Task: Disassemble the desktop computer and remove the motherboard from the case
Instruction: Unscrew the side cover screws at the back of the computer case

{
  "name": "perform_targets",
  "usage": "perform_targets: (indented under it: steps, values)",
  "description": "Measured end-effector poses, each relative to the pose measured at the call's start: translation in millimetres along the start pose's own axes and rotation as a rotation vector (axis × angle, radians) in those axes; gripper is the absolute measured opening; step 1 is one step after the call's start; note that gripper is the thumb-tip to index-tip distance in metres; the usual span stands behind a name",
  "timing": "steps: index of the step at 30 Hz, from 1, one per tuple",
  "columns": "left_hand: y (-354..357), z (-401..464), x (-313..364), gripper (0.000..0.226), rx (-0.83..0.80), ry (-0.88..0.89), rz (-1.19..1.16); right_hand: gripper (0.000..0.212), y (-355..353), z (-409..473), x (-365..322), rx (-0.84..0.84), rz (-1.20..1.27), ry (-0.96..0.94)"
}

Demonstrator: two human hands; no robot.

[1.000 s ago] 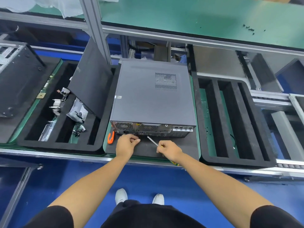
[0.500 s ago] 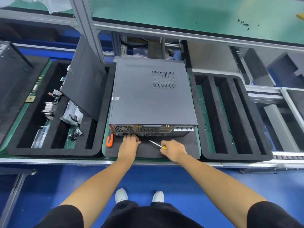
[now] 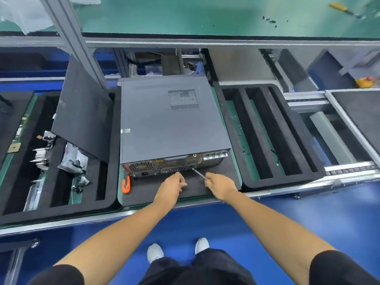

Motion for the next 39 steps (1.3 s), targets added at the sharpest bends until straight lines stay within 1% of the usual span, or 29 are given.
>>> perform_targets:
  steps: [3,5,9,15,19,22,25,28,31,34,36,39]
  values:
    - [13,1,34,0.012,0.032,0.169,0.184,0.02,-7,-7,19,0.026,0.057,0.04]
    - [22,4,57,0.012,0.067,0.26,0.253,0.019,-13,-10,36,0.038,0.125,0.065]
    - [48,20,99,0.012,0.059,0.325,0.332,0.019,-37,-9,73,0.043,0.218,0.089]
    - [93,58,160,0.012,0.033,0.335,0.375,0.017,-72,-1,133,0.016,0.262,0.094]
    - [120,83,191,0.011,0.021,0.331,0.388,0.018,-92,8,175,0.061,0.4,0.122]
    - [137,103,210,0.01,-0.015,0.315,0.406,0.018,-102,14,199,0.085,0.482,0.144]
    - [150,122,225,0.012,-0.028,0.29,0.438,0.023,-108,20,216,0.085,0.489,0.174]
    - [157,139,234,0.013,-0.032,0.243,0.414,0.02,-112,27,227,0.088,0.5,0.183]
    - [158,152,240,0.021,-0.021,0.218,0.374,0.019,-115,32,231,0.106,0.527,0.179]
    - [153,159,243,0.043,-0.014,0.187,0.371,0.018,-120,34,231,0.145,0.575,0.175]
    - [151,158,240,0.055,-0.02,0.187,0.398,0.017,-122,36,229,0.173,0.65,0.148]
    - [146,151,230,0.054,-0.026,0.215,0.354,0.015,-123,39,223,0.194,0.712,0.117]
Point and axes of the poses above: each hand's wrist, its own z-axis towards the middle knuckle, its own y-axis out of the palm, x = y × z, the point moved 8 cm from there along z, towards the middle knuckle, and after that the axes turned 11 degrees about -x, right-handed, at the moved point
